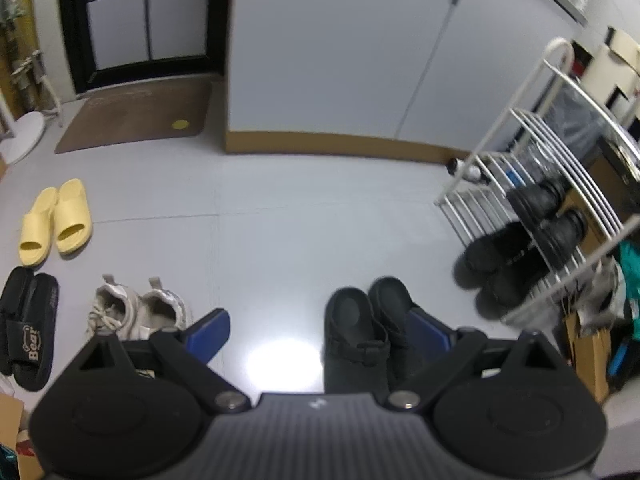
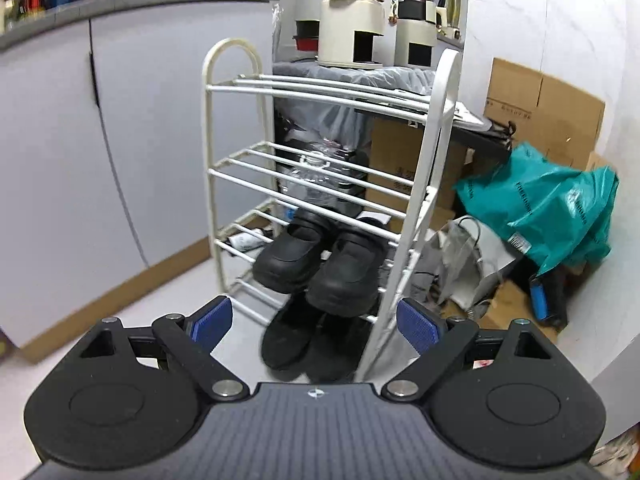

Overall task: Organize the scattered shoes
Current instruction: 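Withdraw the right tool from the rack, then move the right tool over the pair of black strapped clogs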

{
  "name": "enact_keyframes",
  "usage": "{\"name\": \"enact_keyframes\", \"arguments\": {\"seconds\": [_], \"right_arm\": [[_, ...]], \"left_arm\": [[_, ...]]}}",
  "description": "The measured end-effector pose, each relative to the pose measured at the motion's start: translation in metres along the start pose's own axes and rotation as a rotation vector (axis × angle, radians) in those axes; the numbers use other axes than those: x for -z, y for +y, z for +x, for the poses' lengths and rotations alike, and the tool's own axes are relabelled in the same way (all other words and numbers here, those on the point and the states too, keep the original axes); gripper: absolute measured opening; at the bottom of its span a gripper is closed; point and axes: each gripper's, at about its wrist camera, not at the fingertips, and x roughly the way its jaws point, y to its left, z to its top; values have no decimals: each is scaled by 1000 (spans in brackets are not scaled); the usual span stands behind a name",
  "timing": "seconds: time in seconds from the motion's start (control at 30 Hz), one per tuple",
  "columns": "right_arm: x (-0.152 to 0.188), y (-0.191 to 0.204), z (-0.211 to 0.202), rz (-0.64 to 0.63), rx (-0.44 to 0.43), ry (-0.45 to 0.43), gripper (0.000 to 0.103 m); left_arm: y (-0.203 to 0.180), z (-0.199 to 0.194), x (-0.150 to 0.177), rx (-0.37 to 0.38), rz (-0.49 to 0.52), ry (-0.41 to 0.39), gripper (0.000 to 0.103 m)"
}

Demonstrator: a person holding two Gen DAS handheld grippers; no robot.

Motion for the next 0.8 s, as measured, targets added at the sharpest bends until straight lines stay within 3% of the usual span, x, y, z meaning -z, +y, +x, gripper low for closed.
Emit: {"name": "enact_keyframes", "arguments": {"seconds": [0.23, 0.33, 0.5, 0.8], "right_arm": [[14, -4, -17, -35, -64, 15, 93], [16, -3, -21, -83, -101, 10, 100], [22, -1, -24, -146, -133, -1, 102], [35, 20, -16, -249, -287, 155, 103]], "left_arm": [[19, -4, 2, -49, -4, -5, 97], [27, -6, 2, -70, -6, -7, 97], [46, -12, 8, -97, -21, -9, 97], [91, -18, 24, -161, -59, 32, 97]]}}
